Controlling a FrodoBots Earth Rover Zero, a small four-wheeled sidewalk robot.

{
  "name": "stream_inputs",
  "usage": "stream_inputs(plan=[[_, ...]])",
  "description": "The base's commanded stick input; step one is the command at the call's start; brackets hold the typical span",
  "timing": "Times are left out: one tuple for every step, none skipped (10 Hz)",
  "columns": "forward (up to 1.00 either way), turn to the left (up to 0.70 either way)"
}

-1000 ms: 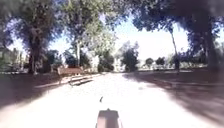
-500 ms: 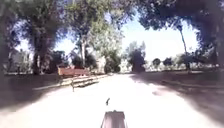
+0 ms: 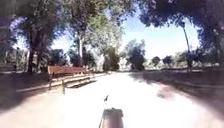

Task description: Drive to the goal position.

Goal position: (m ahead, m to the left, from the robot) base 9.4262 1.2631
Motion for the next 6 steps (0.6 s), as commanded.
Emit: stream_inputs(plan=[[1.0,0.0],[1.0,0.0],[1.0,0.0],[1.0,0.0],[1.0,0.0],[1.0,0.0]])
